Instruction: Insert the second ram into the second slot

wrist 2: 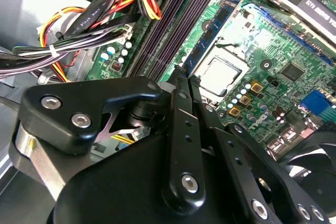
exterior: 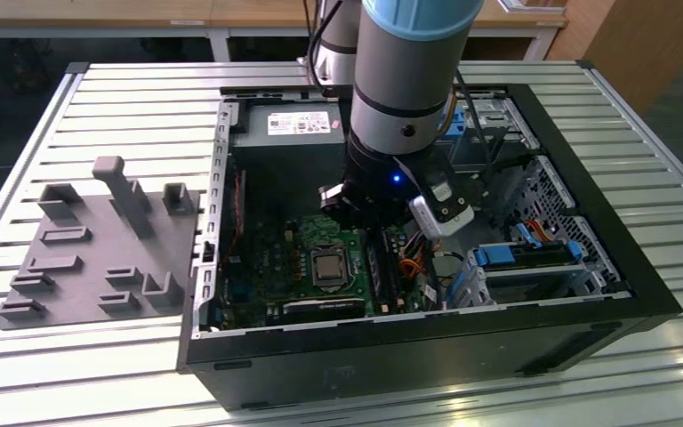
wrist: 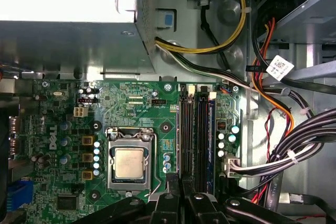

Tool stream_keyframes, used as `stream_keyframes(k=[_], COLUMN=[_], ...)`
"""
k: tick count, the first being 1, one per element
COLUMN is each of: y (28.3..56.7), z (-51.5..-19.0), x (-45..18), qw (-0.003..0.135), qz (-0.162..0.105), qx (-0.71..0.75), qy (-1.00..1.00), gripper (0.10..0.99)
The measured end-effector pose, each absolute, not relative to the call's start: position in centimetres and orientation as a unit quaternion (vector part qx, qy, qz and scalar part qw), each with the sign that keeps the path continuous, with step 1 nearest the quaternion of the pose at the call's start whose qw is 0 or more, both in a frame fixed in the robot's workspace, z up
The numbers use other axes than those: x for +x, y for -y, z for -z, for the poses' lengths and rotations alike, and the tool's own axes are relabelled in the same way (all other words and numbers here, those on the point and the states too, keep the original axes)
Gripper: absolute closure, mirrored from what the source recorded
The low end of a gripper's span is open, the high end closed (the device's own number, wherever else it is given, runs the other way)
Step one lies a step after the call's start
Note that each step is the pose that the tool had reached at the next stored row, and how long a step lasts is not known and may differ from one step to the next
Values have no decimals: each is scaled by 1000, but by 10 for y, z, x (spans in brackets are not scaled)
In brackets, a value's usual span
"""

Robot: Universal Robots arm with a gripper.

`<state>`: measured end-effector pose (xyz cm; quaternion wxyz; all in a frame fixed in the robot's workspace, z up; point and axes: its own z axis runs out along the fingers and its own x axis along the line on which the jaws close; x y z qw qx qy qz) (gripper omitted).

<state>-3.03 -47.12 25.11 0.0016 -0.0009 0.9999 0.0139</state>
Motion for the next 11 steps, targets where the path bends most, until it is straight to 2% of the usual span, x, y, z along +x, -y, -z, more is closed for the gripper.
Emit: stream_keyframes(k=[11], y=[471], z=[-250], x=[-25], qw=[0], qz=[-14], qx=[-1], qy=[-1000], gripper=[953])
